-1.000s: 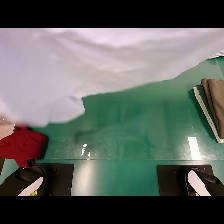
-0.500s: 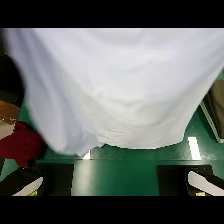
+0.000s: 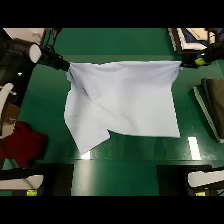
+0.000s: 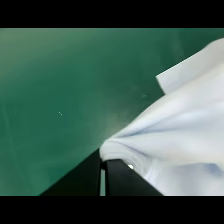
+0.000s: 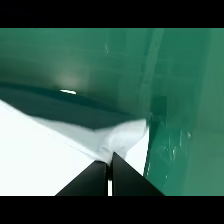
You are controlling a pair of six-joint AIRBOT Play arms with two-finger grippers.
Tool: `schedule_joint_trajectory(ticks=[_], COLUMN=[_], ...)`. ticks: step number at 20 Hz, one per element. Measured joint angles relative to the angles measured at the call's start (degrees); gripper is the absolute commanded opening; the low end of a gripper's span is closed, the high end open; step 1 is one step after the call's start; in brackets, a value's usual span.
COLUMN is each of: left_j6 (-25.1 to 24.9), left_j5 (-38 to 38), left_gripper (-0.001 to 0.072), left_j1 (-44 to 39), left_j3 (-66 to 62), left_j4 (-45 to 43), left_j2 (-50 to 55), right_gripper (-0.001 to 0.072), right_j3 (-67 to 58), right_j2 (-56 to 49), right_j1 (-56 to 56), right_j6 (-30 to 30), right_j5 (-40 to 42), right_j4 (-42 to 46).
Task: Fold the shirts.
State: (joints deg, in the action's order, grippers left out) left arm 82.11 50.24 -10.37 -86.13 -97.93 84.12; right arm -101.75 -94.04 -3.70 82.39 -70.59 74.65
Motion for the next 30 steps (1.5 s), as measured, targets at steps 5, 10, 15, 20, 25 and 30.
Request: schedule_joint_trajectory(ticks=[5, 10, 15, 20, 25, 30], left_j6=[0.4, 0.8, 0.0, -5.6, -9.6, -15.3], left_j5=[-5.2, -1.0, 9.5, 16.3, 16.3, 11.6], left_gripper=[0.0528, 0.0528, 0.0528, 0.0528, 0.0529, 0.0529], left_j1=[2.0, 3.9, 12.2, 21.9, 27.5, 28.9], left_j3=[0.5, -0.9, 0.9, 15.1, 33.6, 46.9], left_j4=[1.9, 1.7, 13.5, 29.4, 38.2, 49.4], left_j2=[4.9, 4.1, -1.9, -10.1, -14.4, -15.3], right_gripper=[0.0415, 0.0407, 0.0407, 0.0407, 0.0407, 0.0407], right_j3=[0.2, -3.1, 2.1, 18.5, 32.5, 39.4], right_j2=[-4.4, -5.1, -0.7, 9.7, 19.5, 25.2], right_j1=[-0.5, 1.2, 5.1, 8.6, 10.4, 10.8], right_j6=[0.0, -0.8, -7.1, -11.3, -13.0, -13.4], right_j5=[6.4, 1.5, -13.3, -16.7, -16.0, -14.9], right_j4=[-2.3, -5.5, -15.6, -23.0, -25.0, -25.4])
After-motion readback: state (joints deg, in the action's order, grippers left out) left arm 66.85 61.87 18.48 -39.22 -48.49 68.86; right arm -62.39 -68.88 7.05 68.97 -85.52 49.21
